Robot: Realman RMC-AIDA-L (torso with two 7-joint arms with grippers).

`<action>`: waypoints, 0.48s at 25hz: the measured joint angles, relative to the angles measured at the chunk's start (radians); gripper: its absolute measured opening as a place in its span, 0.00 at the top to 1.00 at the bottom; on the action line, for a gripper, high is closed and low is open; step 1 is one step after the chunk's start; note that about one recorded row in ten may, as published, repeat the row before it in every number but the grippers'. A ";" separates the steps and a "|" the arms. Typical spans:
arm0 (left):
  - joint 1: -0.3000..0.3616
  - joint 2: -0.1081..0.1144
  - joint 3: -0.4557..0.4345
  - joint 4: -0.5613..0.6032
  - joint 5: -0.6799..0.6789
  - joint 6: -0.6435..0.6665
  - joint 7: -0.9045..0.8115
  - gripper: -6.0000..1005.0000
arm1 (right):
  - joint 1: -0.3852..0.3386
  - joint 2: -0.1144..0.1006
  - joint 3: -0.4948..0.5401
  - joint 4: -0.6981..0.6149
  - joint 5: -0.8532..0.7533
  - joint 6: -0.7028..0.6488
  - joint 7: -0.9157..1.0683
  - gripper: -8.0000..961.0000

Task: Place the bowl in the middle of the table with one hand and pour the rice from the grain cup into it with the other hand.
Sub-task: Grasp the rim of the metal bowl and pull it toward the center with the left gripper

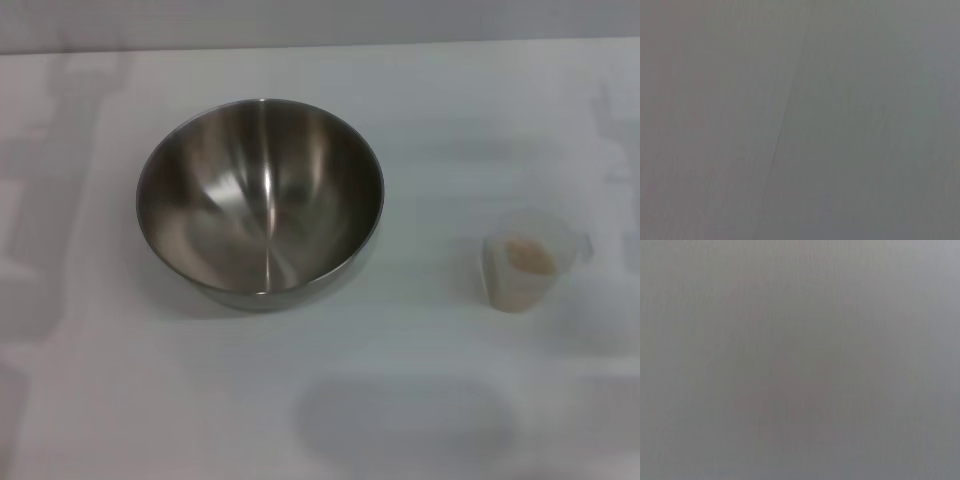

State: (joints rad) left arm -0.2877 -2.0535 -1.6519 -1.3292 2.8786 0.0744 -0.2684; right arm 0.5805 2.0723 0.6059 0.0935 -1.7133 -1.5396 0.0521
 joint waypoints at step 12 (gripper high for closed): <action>-0.099 -0.003 -0.188 -0.417 -0.158 -1.010 0.324 0.40 | 0.016 0.000 0.000 -0.010 0.000 0.004 0.000 0.27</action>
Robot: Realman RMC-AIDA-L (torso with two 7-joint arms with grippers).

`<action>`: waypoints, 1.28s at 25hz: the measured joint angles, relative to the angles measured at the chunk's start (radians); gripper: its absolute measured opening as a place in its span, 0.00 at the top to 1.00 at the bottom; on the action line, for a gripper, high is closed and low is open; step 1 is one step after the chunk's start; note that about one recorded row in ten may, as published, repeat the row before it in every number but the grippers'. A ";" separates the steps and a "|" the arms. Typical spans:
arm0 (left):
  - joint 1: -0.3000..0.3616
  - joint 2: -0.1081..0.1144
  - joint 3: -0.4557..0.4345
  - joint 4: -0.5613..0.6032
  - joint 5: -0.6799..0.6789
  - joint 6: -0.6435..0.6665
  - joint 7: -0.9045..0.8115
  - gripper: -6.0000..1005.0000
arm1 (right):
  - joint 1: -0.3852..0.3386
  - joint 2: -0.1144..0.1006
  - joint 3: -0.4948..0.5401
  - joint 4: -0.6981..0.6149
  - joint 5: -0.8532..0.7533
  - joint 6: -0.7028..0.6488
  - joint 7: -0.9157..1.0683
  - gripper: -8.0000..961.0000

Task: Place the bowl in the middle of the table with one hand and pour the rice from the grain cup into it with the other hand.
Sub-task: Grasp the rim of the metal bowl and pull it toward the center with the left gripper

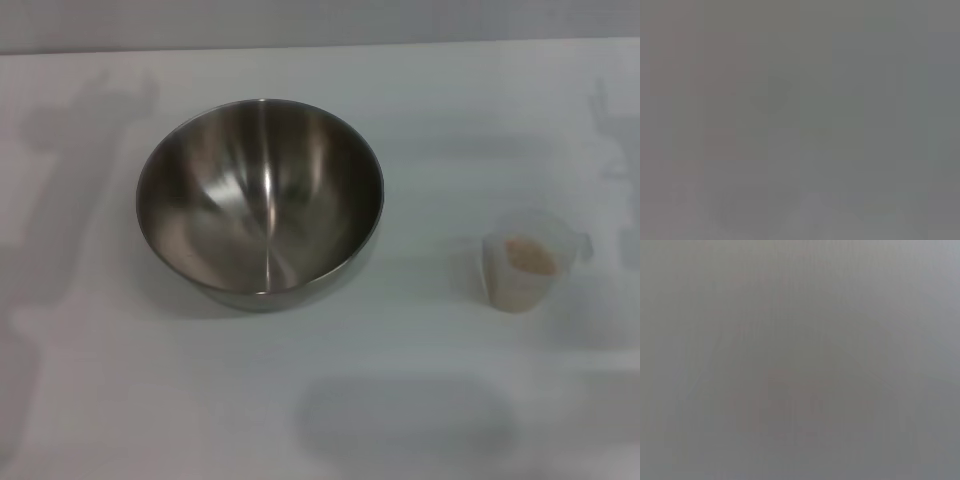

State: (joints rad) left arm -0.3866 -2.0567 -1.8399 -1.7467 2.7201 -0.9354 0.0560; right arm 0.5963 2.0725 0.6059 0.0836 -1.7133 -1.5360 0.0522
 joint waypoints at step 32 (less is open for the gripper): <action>-0.211 -0.002 -0.050 0.289 -0.058 -0.510 0.207 0.43 | 0.002 -0.002 0.000 -0.024 0.000 0.002 0.000 0.27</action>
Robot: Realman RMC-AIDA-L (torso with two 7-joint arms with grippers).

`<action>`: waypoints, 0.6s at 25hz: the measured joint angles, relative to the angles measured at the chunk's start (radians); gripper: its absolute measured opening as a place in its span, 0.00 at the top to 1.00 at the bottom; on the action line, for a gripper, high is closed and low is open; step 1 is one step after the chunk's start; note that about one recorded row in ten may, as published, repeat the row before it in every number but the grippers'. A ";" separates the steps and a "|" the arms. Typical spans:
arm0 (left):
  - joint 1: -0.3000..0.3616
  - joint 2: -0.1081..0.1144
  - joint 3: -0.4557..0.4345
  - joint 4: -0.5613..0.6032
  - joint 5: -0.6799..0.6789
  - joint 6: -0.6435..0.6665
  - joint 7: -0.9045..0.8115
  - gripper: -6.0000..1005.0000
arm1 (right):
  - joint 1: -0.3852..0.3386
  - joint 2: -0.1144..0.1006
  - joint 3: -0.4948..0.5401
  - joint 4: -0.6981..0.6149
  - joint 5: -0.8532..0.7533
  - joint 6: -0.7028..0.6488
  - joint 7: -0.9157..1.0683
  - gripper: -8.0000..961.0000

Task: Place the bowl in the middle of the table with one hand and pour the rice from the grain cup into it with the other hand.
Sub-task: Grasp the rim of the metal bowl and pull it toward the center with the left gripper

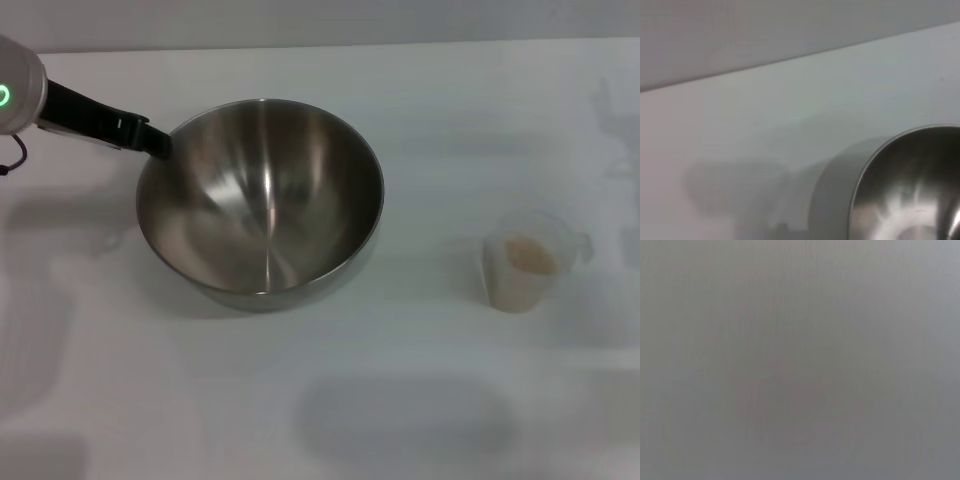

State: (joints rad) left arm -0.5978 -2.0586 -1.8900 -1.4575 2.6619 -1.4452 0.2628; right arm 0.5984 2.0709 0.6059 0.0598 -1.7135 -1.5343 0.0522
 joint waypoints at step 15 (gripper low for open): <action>-0.022 -0.003 0.026 0.094 0.024 0.046 0.013 0.43 | -0.007 0.002 -0.001 0.000 0.000 -0.007 0.000 0.27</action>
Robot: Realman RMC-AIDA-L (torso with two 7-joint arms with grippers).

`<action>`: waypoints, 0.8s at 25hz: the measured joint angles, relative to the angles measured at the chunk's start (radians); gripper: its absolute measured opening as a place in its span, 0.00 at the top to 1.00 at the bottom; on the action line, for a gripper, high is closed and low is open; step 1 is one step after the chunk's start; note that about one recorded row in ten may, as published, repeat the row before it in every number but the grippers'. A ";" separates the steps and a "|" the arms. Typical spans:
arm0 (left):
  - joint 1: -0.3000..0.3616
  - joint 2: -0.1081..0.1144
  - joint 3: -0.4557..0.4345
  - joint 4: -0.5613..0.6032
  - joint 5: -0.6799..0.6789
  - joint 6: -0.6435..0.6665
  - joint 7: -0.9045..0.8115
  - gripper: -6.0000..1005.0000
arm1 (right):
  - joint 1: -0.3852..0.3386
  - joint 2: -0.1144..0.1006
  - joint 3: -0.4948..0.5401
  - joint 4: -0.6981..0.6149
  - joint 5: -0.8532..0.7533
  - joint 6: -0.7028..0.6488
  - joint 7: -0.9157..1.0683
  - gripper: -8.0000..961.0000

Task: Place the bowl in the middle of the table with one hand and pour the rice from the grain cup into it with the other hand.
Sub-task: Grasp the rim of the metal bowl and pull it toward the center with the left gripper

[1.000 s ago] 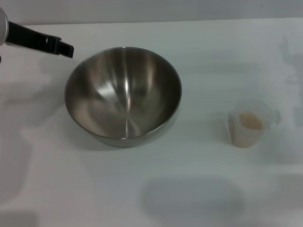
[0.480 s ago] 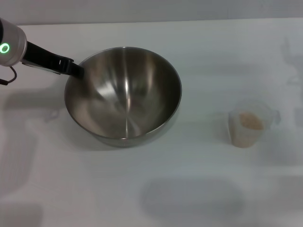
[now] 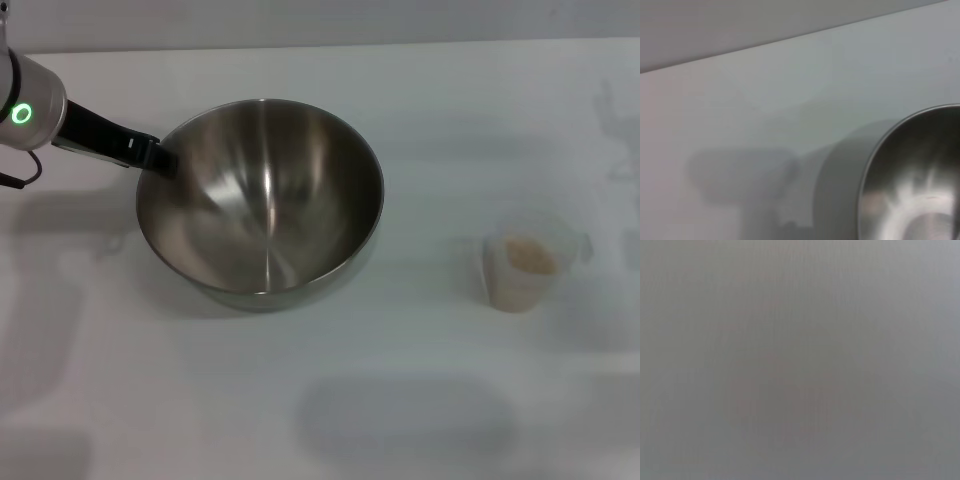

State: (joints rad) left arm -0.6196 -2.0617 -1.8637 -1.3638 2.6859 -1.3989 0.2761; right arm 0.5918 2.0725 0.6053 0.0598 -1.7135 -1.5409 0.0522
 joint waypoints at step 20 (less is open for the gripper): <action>-0.036 -0.003 0.029 0.097 0.012 0.041 0.000 0.43 | 0.000 0.000 -0.003 0.000 0.000 -0.001 0.000 0.27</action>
State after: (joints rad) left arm -0.6556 -2.0647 -1.8348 -1.2670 2.6983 -1.3580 0.2762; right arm 0.5921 2.0724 0.6025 0.0598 -1.7134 -1.5418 0.0522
